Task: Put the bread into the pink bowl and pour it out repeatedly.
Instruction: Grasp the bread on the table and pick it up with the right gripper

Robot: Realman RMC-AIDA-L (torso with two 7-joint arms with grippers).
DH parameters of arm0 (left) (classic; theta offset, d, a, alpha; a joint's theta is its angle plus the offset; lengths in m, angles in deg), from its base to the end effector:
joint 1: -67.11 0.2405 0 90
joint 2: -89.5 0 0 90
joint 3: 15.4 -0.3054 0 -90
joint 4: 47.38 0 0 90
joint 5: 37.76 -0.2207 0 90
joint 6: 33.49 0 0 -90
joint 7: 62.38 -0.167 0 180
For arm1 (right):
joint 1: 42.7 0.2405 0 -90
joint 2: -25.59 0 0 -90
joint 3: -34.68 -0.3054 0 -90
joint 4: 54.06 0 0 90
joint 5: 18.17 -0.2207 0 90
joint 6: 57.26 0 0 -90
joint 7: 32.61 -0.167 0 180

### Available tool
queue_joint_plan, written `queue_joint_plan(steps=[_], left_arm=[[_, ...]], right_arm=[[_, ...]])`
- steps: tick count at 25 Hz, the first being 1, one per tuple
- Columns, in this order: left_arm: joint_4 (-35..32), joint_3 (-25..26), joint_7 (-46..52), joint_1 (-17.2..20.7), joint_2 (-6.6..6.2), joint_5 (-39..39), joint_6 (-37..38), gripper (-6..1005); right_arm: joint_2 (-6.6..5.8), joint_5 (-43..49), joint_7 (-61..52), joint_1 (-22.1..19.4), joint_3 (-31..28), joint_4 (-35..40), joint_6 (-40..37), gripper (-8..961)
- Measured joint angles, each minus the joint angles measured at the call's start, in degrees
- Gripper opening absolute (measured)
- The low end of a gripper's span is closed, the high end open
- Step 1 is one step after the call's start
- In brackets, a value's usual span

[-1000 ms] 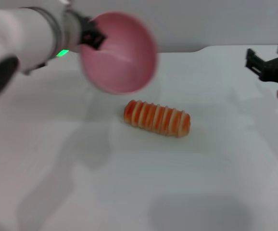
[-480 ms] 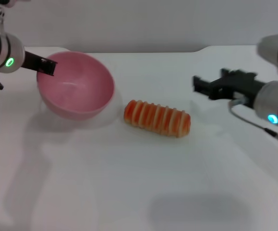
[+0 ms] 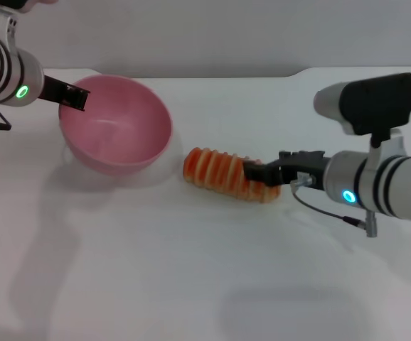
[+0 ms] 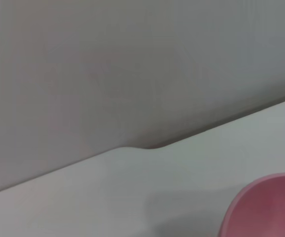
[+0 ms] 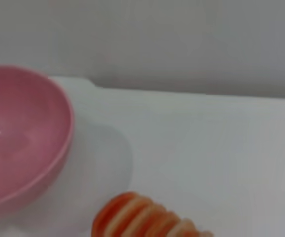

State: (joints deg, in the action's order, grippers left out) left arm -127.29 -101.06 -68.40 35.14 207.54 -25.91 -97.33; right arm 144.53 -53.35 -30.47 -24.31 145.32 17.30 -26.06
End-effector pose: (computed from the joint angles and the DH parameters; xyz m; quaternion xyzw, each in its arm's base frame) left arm -0.2305 0.4570 -0.0047 -0.8065 -0.3779 0.0922 0.4453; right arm 0.2427 0.3796 -0.1360 -0.8372 0.4344 0.0745 0.3239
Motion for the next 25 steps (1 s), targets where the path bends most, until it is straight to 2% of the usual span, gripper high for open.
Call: queue_joint_plan(steps=[10,15,18,23,25], left_arm=[[0.00,-0.63,-0.12,-0.19,0.00,-0.08,0.40,47],[-0.07,-0.70,-0.13,-0.20,0.00,-0.11,0.47,47],[-0.18,-0.70,-0.17,-0.20,-0.01,-0.13,0.64,47],[-0.18,-0.87,-0.23,-0.18,-0.01,-0.15,1.07,47],[-0.16,-1.01,-0.68,-0.01,-0.01,-0.22,1.37,47]], right_arm=[[0.15,-4.32,0.27,6.30,1.44,-8.89,-1.31,699],[0.02,-6.71,0.37,9.64,1.54,-11.88,1.12,696],[0.04,-6.50,1.69,9.67,2.27,-10.74,2.59,695],[-0.02,-5.70,2.72,9.11,2.56,-9.28,3.08,579],[-0.09,-5.47,3.15,8.32,2.24,-8.13,3.26,570]])
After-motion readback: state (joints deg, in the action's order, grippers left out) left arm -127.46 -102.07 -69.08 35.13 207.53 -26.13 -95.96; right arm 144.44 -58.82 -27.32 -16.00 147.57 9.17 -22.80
